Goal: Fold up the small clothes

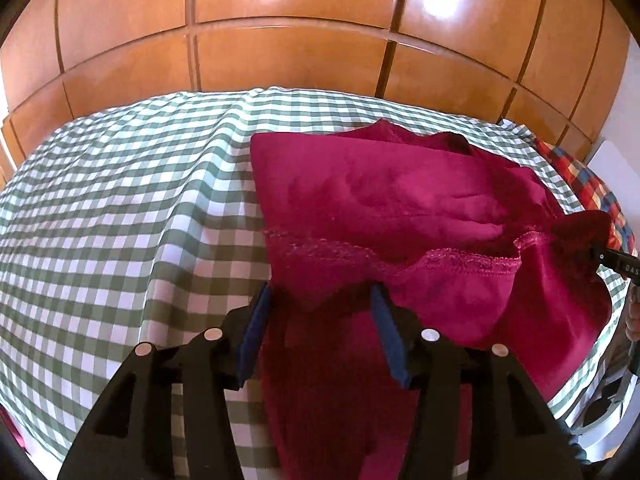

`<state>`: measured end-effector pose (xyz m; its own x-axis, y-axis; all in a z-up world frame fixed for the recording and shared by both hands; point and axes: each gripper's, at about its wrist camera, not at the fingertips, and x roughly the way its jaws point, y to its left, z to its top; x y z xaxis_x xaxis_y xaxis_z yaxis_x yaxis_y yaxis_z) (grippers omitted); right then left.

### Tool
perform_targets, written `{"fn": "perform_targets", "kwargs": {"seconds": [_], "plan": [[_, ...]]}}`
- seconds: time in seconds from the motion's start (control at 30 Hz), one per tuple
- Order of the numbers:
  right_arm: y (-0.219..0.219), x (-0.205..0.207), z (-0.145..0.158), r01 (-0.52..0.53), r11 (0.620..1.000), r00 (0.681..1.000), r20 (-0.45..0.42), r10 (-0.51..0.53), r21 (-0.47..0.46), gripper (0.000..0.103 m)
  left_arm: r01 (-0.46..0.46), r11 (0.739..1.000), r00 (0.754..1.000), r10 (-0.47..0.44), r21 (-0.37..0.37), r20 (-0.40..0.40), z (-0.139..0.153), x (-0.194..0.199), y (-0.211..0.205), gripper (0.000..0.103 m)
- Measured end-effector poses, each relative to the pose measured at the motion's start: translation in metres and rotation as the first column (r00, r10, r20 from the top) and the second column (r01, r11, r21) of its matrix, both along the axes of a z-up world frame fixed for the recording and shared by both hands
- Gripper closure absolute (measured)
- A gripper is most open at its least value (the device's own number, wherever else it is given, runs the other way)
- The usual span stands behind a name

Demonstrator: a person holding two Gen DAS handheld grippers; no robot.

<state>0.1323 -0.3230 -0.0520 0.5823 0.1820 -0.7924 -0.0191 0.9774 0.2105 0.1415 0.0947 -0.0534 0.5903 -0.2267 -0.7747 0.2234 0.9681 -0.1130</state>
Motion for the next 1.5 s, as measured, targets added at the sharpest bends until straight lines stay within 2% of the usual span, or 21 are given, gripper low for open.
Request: {"fn": "perform_targets", "kwargs": {"seconds": [0.23,0.43,0.5,0.63,0.7,0.73,0.8,0.87,1.13,1.23,1.37,1.5], "plan": [[-0.002,0.007,-0.007,0.024,1.0,0.999,-0.029,-0.023,0.016,0.076,0.005,1.0,1.0,-0.005,0.025,0.011,-0.002,-0.003,-0.001,0.054],[-0.001,0.01,-0.006,0.031,0.999,0.999,-0.03,-0.031,0.01,0.076,0.002,1.0,1.0,-0.002,0.026,0.014,-0.002,-0.005,-0.001,0.062],[-0.001,0.01,-0.005,0.031,0.999,0.999,-0.024,-0.03,0.008,0.076,-0.002,1.0,1.0,0.001,0.024,0.013,-0.002,-0.005,0.0,0.067],[0.0,0.009,-0.001,0.026,1.0,1.0,-0.008,-0.026,-0.007,0.076,-0.005,1.0,1.0,0.004,0.022,0.012,-0.001,-0.006,0.003,0.084],[0.001,0.008,0.0,0.021,1.0,1.0,-0.001,-0.021,-0.017,0.086,-0.009,1.0,1.0,0.009,0.026,0.018,0.0,-0.008,0.004,0.087],[0.002,0.007,0.001,0.022,1.0,1.0,0.001,-0.022,-0.022,0.086,-0.012,1.0,1.0,0.012,0.025,0.019,0.001,-0.009,0.004,0.092],[0.003,0.005,0.002,0.018,0.999,1.0,0.007,-0.017,-0.028,0.09,-0.02,1.0,0.999,0.02,0.018,0.027,0.003,-0.011,0.006,0.093],[0.004,0.002,0.006,0.013,0.999,1.0,0.015,-0.012,-0.038,0.09,-0.028,1.0,0.999,0.027,0.011,0.041,0.007,-0.014,0.007,0.095],[0.005,-0.016,0.037,-0.009,1.0,0.996,0.086,0.01,-0.018,0.092,-0.032,0.99,0.992,0.048,-0.136,0.115,0.041,-0.041,0.024,0.095],[0.004,-0.023,0.056,-0.014,1.0,0.991,0.13,0.014,0.001,0.093,-0.026,0.986,0.989,0.05,-0.165,0.14,0.054,-0.048,0.026,0.095],[-0.001,-0.023,0.072,-0.021,0.999,0.986,0.168,0.016,0.026,0.093,-0.018,0.981,0.984,0.052,-0.192,0.173,0.071,-0.048,0.028,0.095],[-0.006,-0.007,0.08,-0.003,0.999,0.981,0.192,-0.004,0.038,0.093,-0.022,0.979,0.978,0.064,-0.204,0.2,0.087,-0.03,0.03,0.095]]}}
